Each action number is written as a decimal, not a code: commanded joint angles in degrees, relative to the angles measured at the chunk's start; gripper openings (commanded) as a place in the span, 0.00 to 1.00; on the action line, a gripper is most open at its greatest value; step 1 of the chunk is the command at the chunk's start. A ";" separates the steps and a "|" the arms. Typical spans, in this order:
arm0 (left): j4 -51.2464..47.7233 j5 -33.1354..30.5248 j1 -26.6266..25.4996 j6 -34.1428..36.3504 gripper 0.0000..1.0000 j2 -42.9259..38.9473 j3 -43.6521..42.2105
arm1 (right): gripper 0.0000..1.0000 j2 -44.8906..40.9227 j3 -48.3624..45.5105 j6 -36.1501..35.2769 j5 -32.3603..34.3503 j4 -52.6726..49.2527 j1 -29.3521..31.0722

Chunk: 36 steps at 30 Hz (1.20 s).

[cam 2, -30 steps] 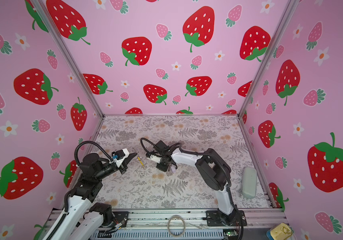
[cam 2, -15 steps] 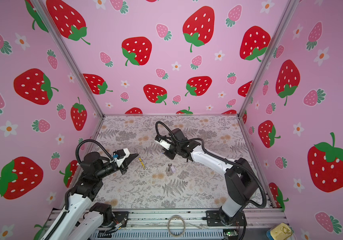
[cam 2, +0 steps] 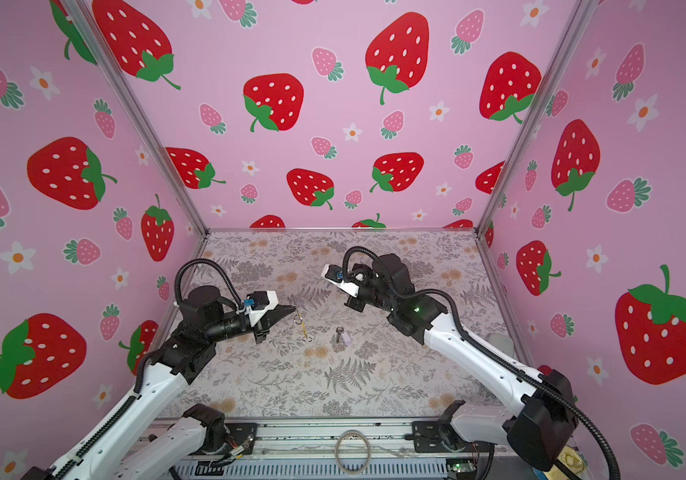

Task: Put the keys on the keyring

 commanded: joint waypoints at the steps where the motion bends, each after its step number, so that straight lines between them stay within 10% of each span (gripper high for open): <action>1: -3.13 0.48 -2.31 4.93 0.00 1.06 4.76 | 0.02 -2.66 -3.24 -6.37 -4.48 4.11 0.42; 36: -8.49 5.12 -5.63 7.93 0.00 10.51 14.74 | 0.00 -6.32 -7.01 -16.50 -11.57 7.09 4.39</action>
